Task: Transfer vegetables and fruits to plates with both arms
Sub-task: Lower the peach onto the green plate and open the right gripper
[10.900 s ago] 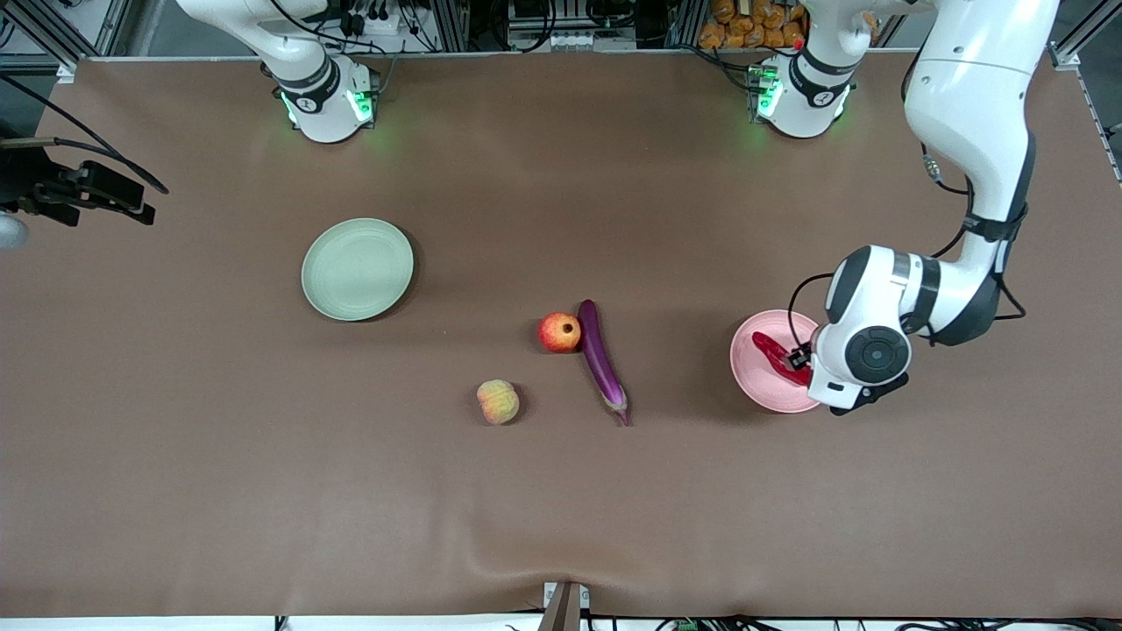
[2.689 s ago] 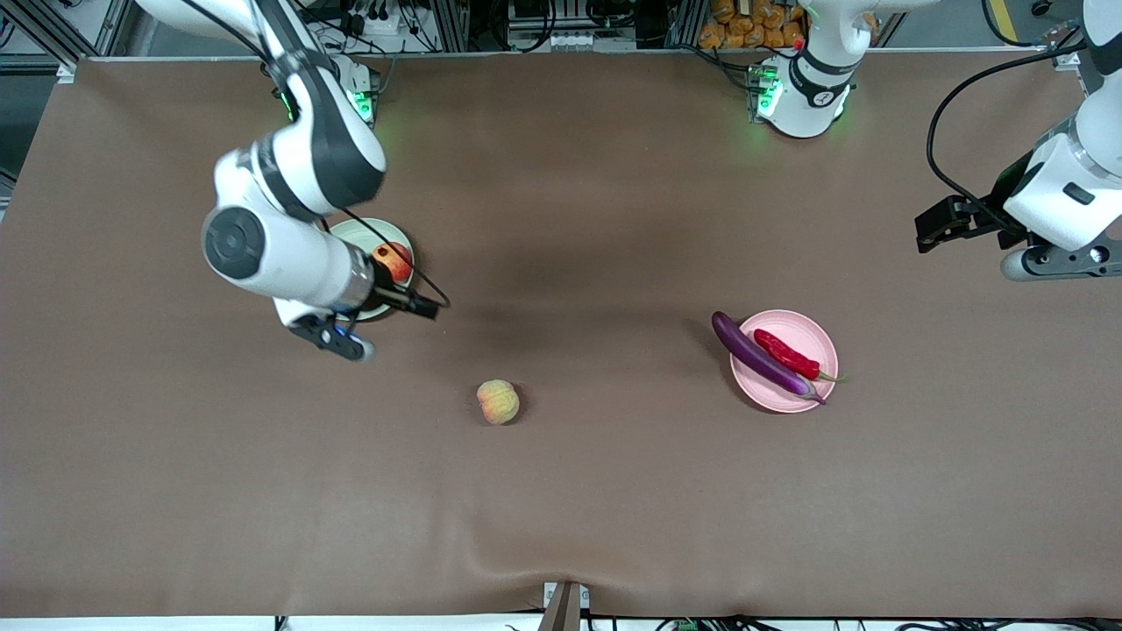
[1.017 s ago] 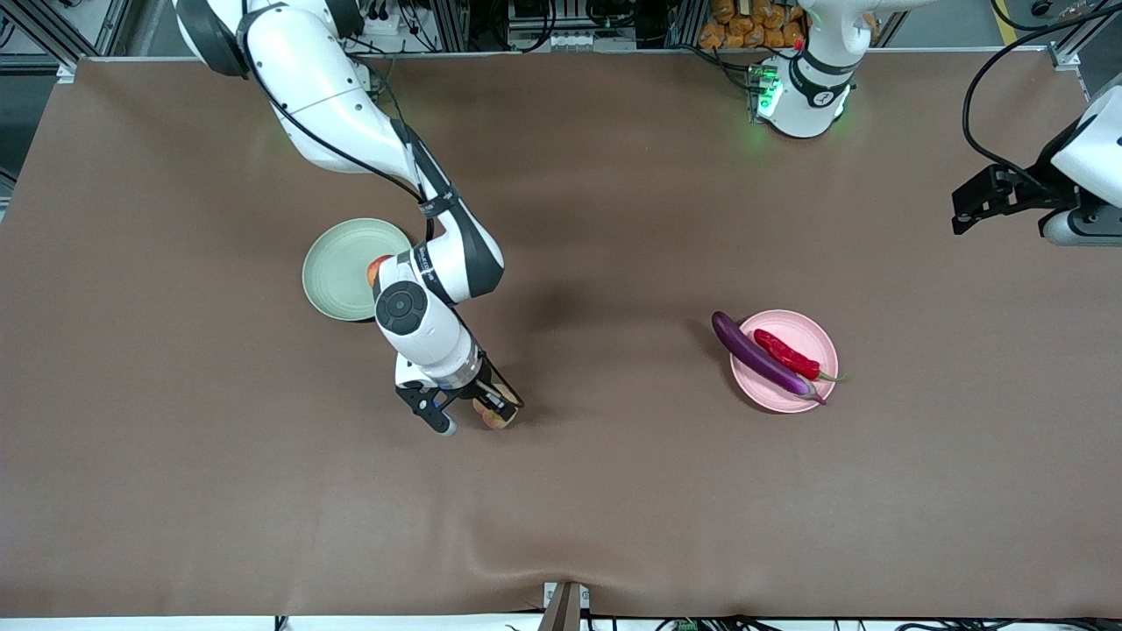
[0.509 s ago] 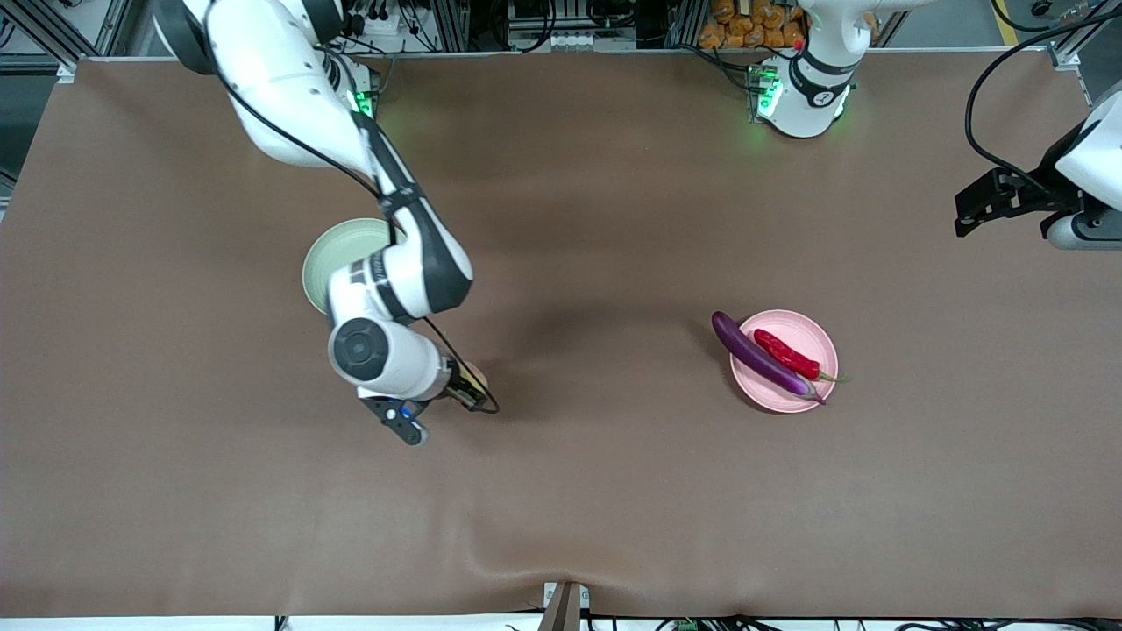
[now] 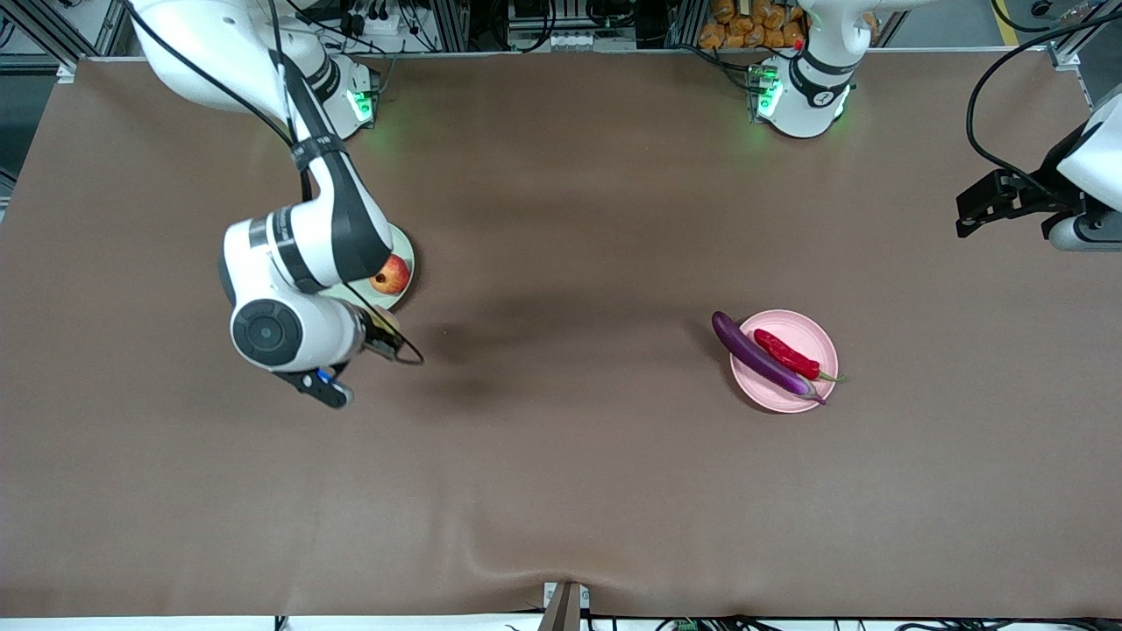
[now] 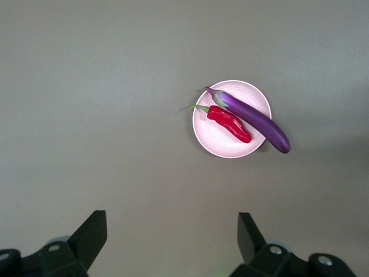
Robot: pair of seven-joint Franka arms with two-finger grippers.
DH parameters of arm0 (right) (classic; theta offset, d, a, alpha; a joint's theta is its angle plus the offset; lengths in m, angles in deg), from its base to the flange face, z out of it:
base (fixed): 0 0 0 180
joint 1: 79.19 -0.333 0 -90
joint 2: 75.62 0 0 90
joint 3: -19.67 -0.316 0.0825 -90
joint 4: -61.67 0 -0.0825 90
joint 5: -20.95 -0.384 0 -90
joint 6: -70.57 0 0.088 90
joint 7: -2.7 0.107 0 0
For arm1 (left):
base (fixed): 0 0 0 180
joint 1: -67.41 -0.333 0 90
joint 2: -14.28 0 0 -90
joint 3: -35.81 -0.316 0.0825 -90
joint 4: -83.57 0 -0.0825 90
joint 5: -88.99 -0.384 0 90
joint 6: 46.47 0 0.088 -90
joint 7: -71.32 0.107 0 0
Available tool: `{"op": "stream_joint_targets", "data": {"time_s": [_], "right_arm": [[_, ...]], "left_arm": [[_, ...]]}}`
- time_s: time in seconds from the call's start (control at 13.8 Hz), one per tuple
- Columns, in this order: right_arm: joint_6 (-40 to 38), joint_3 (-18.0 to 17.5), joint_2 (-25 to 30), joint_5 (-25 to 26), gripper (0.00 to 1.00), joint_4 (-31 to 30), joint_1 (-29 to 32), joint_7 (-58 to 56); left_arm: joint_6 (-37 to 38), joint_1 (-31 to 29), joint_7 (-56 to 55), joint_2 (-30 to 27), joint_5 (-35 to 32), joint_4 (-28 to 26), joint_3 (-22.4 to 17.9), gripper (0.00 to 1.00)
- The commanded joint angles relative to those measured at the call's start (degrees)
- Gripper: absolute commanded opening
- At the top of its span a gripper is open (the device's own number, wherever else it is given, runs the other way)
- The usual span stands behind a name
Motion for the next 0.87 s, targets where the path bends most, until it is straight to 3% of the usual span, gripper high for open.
{"op": "stream_joint_targets", "data": {"time_s": [0.0, 0.15, 0.51, 0.58, 0.65, 0.8], "right_arm": [[7.73, -0.97, 13.14, 1.3, 0.0, -20.17, 5.7, -9.46], [12.04, -0.97, 15.45, 1.3, 0.0, -26.79, 6.16, -11.51], [19.96, -0.97, 15.46, 1.21, 0.01, -34.71, 7.04, -11.95], [19.71, -0.97, 15.37, 1.21, 0.37, -34.73, 7.48, -12.04], [19.54, -0.97, 15.37, 1.21, 0.99, -34.73, 7.57, -12.13], [17.87, -1.06, 15.37, 0.86, 1.0, -33.5, 7.48, -11.95]], "left_arm": [[0.9, -0.36, 1.45, 0.08, 0.47, 0.75, -0.03, 1.0], [0.9, -0.45, 1.45, 0.08, 0.47, 0.75, -0.03, 1.0], [0.9, -0.45, 1.53, 0.08, 0.47, 0.75, -0.03, 1.0], [0.9, -0.36, 1.53, 0.08, 0.38, 0.75, -0.03, 1.0], [0.9, -0.45, 1.62, 0.08, 0.38, 0.75, -0.03, 1.0], [0.9, -0.45, 1.62, 0.08, 0.47, 0.75, -0.03, 1.0]]}}
